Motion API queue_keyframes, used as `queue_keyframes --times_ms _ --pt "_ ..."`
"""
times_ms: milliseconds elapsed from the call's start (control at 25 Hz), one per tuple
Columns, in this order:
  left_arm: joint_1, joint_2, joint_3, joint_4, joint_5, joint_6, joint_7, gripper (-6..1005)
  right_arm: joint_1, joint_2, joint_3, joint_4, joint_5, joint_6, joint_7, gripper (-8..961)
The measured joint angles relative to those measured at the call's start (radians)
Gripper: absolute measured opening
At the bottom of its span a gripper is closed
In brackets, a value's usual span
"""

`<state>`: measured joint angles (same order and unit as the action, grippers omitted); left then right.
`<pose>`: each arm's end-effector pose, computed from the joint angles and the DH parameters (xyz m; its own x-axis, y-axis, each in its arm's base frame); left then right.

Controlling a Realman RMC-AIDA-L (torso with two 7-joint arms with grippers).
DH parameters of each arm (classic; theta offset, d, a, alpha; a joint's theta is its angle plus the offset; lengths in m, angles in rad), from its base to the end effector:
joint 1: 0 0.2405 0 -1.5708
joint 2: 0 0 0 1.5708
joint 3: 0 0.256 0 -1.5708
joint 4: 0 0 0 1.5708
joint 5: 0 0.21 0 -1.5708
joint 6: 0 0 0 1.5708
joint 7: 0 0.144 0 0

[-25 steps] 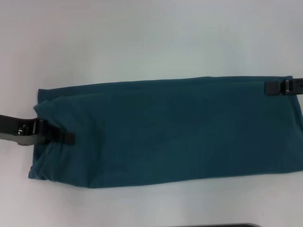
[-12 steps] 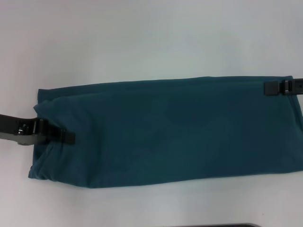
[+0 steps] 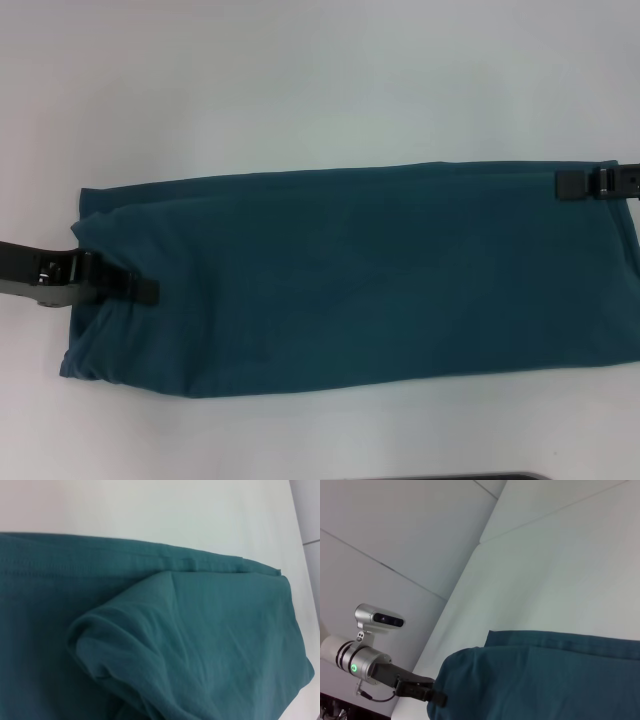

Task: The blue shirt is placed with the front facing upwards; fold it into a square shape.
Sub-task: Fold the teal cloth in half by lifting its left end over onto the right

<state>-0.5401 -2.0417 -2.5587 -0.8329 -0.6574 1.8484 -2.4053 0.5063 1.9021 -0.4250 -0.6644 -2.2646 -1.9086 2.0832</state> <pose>-0.2931 0.2917 0.0330 0.1676 0.9839 0.0619 0.9787 -0.1736 0.1095 0.3051 0.2929 0.0848 0.3257 -0.8747 -0.3588 -0.8767 -0.4215 0.2317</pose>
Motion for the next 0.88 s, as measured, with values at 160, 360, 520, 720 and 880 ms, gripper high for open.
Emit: queue_keyframes --times_ms 160,360,520,720,880 --pt "0.0 -0.001 0.0 0.0 0.001 0.0 0.0 57 0.0 0.0 0.0 0.0 -0.001 0.001 0.0 894" --pt "0.0 -0.002 0.0 0.0 0.001 0.0 -0.001 56 0.001 0.0 0.0 0.0 0.0 0.001 0.0 894" --pt "0.0 -0.002 0.0 0.0 0.001 0.001 -0.002 56 0.004 0.0 0.0 0.0 -0.002 0.002 0.0 894" --pt "-0.004 -0.002 0.0 0.0 0.001 0.001 -0.002 56 0.005 0.0 0.0 0.0 -0.003 0.002 0.0 894" --pt "-0.005 -0.002 0.0 0.0 0.001 0.002 -0.002 56 0.005 0.0 0.0 0.0 -0.003 0.002 0.0 894"
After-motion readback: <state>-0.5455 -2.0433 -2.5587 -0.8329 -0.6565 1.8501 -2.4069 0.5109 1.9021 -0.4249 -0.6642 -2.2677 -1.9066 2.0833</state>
